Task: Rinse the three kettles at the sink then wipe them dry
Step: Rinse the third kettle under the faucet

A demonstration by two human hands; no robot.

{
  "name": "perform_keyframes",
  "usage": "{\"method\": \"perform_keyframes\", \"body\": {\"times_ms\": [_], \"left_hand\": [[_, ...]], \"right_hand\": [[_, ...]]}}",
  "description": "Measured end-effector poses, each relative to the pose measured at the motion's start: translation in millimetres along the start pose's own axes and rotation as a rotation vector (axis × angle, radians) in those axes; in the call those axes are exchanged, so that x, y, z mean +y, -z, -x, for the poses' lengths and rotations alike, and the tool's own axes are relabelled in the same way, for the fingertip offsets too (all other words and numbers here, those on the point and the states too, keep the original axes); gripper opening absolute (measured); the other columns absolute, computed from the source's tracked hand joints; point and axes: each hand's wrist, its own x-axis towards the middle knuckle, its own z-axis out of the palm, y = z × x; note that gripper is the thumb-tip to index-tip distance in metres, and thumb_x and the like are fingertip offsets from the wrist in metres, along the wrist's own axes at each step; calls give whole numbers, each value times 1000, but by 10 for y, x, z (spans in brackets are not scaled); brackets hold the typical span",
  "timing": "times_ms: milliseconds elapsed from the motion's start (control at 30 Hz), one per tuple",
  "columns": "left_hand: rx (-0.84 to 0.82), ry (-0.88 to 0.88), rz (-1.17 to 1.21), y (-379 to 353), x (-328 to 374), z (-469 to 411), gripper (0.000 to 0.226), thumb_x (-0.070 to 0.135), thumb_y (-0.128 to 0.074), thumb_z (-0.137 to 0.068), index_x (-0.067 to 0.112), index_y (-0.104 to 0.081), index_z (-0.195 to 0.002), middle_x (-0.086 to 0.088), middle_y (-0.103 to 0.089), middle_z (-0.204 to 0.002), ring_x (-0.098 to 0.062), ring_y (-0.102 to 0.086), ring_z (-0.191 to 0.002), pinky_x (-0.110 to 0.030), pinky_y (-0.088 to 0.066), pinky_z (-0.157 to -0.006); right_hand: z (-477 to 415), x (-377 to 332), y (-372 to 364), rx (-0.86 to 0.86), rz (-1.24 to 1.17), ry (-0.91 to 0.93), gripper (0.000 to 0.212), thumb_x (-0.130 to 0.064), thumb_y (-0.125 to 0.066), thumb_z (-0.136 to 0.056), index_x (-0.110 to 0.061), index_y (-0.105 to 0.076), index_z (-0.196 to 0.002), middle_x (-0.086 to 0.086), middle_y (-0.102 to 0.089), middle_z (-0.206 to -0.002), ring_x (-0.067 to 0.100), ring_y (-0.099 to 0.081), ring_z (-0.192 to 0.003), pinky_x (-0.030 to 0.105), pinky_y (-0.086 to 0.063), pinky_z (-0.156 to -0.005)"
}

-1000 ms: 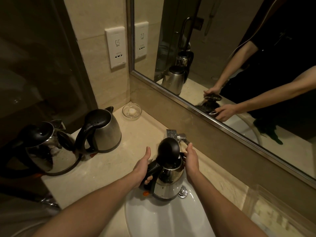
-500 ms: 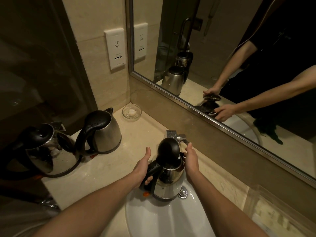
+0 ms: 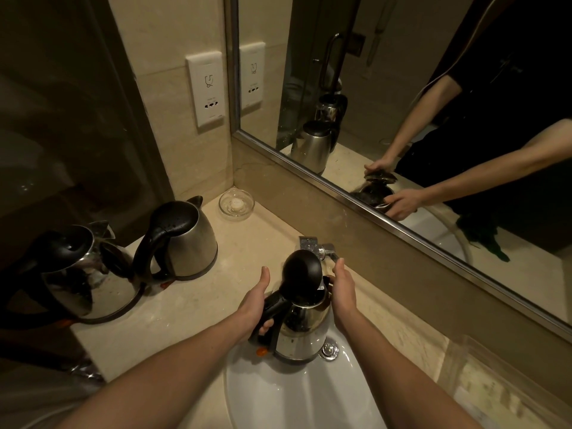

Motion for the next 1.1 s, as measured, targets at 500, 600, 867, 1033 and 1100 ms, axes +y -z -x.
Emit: {"method": "perform_keyframes", "body": {"times_ms": [500, 600, 867, 1033, 1100], "left_hand": [[-2, -23, -9, 11, -16, -19, 86, 88, -21, -84, 11, -54, -63, -5, -46, -48, -17, -40, -38, -27, -33, -45], [5, -16, -22, 17, -17, -23, 88, 89, -21, -82, 11, -53, -62, -5, -47, -48, -17, -41, -38, -26, -34, -45], [-5, -18, -33, 20, -24, -63, 89, 93, -22, -78, 11, -54, -65, -7, -48, -51, -18, -41, -40, -26, -34, -46], [-7, -21, -36, 7, -17, -50, 87, 91, -21, -80, 11, -53, -66, -6, -47, -50, -17, -41, -39, -27, -34, -46], [-3, -24, -32, 1, -10, -41, 87, 89, -20, -82, 11, -54, -65, -5, -47, -50, -16, -41, -38, -27, -34, -47]], "right_hand": [[0, -21, -8, 5, -7, -12, 67, -63, -27, -101, -18, -38, -150, 12, -49, -146, 33, -44, -136, 50, -33, -108], [2, -11, -13, 6, -15, -8, 68, -64, -27, -100, -19, -40, -149, 12, -50, -145, 33, -45, -134, 50, -35, -109], [11, -1, -11, -3, -37, -5, 71, -68, -27, -97, -20, -41, -148, 12, -48, -148, 34, -43, -137, 55, -33, -114], [6, 4, -12, 0, -42, 3, 73, -70, -27, -96, -20, -42, -148, 11, -48, -148, 32, -44, -136, 54, -33, -114], [6, 7, -12, -4, -42, 1, 74, -70, -27, -95, -21, -42, -148, 11, -49, -147, 32, -44, -136, 54, -33, -114]]}}
